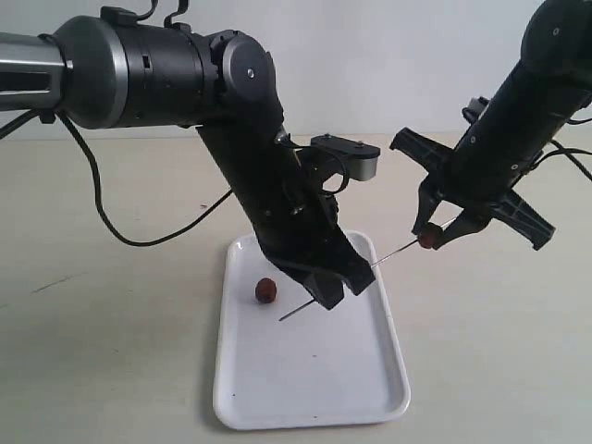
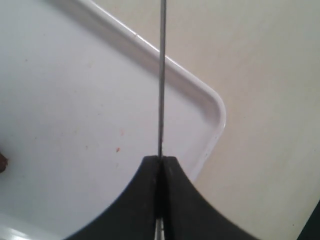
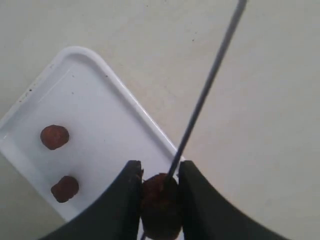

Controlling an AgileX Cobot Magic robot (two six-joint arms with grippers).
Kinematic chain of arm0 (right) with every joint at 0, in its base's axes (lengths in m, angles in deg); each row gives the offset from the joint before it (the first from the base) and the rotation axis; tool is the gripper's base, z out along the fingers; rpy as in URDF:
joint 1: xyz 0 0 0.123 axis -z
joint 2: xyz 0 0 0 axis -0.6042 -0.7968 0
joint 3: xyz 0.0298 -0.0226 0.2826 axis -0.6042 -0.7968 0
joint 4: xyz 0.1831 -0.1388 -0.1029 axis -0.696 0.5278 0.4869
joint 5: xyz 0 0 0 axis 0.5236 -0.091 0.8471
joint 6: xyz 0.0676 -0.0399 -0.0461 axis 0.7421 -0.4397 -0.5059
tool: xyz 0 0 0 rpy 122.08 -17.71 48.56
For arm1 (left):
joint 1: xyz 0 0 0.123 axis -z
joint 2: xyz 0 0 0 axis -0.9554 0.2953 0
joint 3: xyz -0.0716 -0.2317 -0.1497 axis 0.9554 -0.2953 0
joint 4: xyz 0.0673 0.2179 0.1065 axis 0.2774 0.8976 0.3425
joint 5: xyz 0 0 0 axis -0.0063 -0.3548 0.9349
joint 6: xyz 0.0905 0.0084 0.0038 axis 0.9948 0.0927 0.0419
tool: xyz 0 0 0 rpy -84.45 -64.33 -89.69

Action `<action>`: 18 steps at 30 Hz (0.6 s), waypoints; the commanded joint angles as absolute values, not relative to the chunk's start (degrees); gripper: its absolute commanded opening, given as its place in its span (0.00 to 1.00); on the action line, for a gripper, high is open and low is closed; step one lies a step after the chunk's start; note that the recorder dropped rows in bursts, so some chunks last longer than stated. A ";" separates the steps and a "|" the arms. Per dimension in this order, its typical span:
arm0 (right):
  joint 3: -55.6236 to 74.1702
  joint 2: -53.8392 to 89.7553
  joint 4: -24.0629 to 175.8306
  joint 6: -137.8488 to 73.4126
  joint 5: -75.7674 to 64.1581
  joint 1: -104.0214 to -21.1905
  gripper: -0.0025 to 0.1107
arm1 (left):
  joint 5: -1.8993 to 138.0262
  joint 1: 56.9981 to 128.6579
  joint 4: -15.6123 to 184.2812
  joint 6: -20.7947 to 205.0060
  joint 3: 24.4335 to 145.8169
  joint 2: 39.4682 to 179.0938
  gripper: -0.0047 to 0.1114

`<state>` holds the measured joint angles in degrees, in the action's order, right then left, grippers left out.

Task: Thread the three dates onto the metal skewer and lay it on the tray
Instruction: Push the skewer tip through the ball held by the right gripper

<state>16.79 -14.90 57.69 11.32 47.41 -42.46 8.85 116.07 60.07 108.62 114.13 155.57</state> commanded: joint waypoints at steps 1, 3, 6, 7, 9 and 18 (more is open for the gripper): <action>16.74 -14.34 57.51 2.54 46.38 -42.47 0.25 | 9.31 116.22 59.84 109.75 114.50 155.73 0.04; 16.74 -14.34 57.36 -1.51 46.09 -42.47 0.25 | 9.31 116.22 59.84 110.03 114.50 155.73 0.04; 16.74 -14.34 57.36 -3.04 46.19 -42.47 0.25 | 9.31 116.22 59.84 110.40 114.50 155.73 0.04; 16.74 -14.34 57.36 -3.04 45.94 -42.47 0.25 | 9.41 116.22 59.84 110.40 114.50 155.73 0.04; 16.74 -14.34 57.36 -3.04 45.36 -42.47 0.25 | 9.41 116.22 59.84 110.40 114.50 155.73 0.04; 16.74 -14.34 53.49 -1.14 45.15 -42.47 0.27 | 9.75 116.22 59.74 110.63 114.50 155.73 0.04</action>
<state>16.79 -14.90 55.47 -1.17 45.90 -42.46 9.17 116.07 60.18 109.89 114.13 155.66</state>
